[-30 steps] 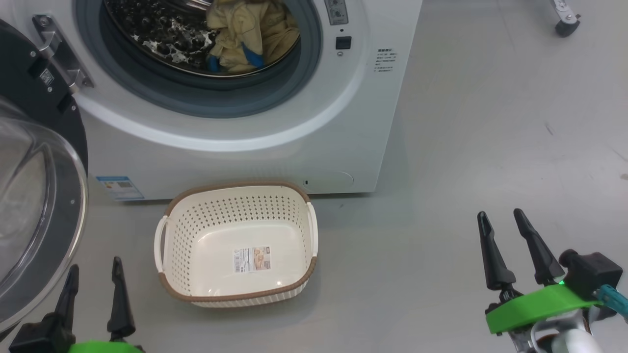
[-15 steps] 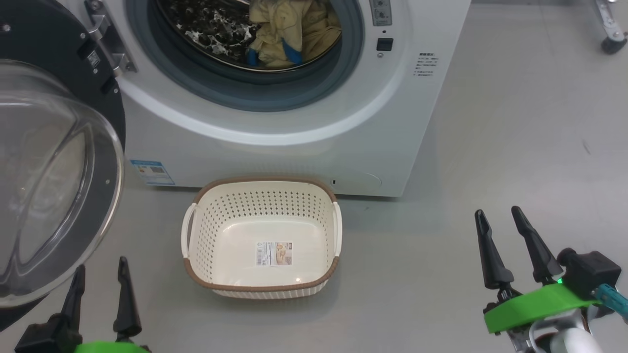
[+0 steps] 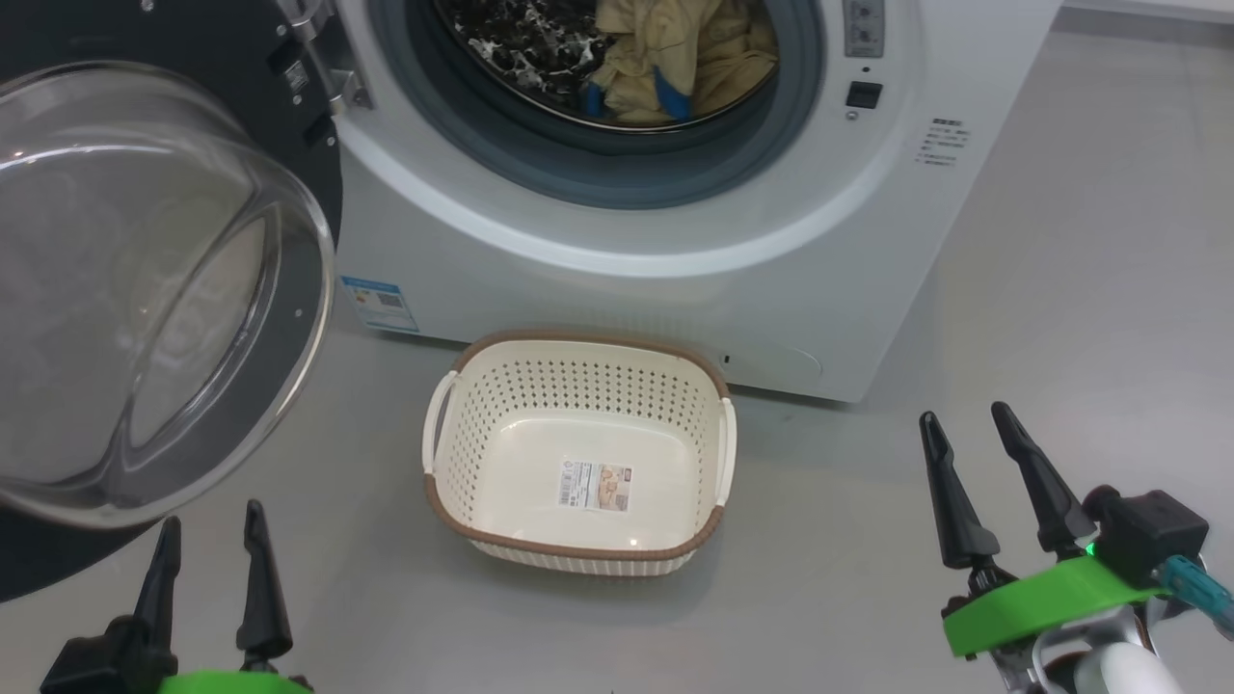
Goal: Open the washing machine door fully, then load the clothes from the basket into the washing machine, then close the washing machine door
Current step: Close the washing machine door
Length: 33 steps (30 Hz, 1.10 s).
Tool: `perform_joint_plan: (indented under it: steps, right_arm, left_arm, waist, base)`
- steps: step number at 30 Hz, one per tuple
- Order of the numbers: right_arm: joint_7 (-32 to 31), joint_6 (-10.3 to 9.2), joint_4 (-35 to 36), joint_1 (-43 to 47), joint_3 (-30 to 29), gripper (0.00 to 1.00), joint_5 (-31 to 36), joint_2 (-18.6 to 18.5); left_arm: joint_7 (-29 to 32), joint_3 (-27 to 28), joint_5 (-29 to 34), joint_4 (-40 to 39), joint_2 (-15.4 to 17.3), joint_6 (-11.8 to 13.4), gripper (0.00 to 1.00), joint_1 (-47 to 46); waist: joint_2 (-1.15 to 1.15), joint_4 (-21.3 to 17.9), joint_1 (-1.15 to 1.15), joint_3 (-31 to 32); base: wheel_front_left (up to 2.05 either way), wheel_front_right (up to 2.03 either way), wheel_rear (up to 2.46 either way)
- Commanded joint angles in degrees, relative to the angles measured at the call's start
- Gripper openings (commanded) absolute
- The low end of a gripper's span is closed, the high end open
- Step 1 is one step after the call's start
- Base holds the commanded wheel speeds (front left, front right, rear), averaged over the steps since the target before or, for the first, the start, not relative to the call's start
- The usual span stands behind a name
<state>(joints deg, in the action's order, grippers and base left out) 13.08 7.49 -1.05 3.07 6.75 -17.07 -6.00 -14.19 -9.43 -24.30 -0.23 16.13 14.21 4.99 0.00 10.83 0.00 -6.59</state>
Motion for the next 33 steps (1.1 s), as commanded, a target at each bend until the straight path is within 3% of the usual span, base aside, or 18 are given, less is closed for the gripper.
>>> perform_joint_plan:
  steps: [1,17,33]
  right_arm:
    - [0.0,0.00,2.1,-2.5,1.1,1.00,0.3,-1.2]
    - [-0.3,0.00,1.7,-2.6,2.5,1.00,0.2,-1.5]
    - [-0.5,0.00,1.5,-2.4,3.0,1.00,0.3,-1.6]
  left_arm:
    - [-0.7,2.4,0.0,-2.1,0.5,3.9,1.00,-2.4]
    - [-0.8,3.7,0.1,-2.3,-1.6,2.9,1.00,-0.9]
    - [-0.8,6.3,0.5,-2.4,-4.0,1.5,1.00,0.5]
  waist:
    - [0.00,1.4,0.00,-0.1]
    - [0.00,10.7,0.00,1.1]
    - [0.00,14.0,0.00,1.5]
  base:
    - [0.00,0.00,0.00]
    - [0.00,0.00,0.00]
    - [0.00,0.00,0.00]
